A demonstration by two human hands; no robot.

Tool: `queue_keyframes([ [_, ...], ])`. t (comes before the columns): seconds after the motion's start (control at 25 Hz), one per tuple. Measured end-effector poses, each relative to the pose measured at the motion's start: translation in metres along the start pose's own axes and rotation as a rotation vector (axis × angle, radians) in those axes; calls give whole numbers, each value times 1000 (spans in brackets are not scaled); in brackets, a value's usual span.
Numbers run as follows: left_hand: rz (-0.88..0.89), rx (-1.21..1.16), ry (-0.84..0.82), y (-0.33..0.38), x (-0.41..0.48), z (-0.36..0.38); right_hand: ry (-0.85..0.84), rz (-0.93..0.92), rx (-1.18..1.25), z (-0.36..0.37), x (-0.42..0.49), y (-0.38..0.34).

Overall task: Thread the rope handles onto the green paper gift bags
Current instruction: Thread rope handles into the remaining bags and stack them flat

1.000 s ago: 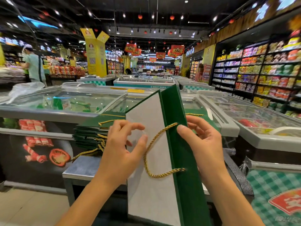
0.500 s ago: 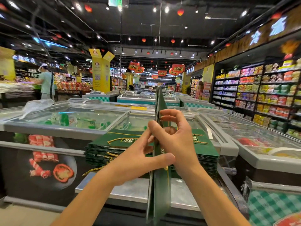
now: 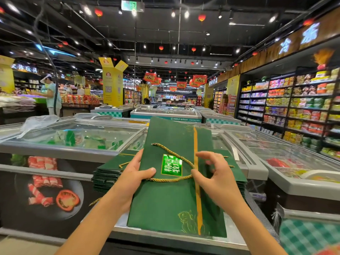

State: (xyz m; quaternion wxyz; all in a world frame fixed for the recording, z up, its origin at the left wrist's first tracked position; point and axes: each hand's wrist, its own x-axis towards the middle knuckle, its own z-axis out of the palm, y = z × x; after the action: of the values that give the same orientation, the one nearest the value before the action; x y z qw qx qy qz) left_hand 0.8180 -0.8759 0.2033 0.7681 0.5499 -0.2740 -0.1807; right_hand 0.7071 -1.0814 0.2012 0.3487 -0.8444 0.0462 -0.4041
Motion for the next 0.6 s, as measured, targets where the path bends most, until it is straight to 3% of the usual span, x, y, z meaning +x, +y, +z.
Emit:
queue_keyframes([
  [0.12, -32, -40, 11, -8, 12, -1, -3, 96, -102, -8, -11, 22],
  [0.24, -67, -70, -8, -20, 26, 8, -94, 261, 121, -13, -19, 36],
  [0.32, -74, -39, -14, -23, 36, 18, -56, 307, 175, -16, -19, 48],
  [0.48, -13, 205, 36, -24, 60, 43, 89, 393, 148, -32, 1, 60],
  [0.6, 60, 539, -26, -21, 86, 57, 122, 464, 141, -48, 30, 73],
])
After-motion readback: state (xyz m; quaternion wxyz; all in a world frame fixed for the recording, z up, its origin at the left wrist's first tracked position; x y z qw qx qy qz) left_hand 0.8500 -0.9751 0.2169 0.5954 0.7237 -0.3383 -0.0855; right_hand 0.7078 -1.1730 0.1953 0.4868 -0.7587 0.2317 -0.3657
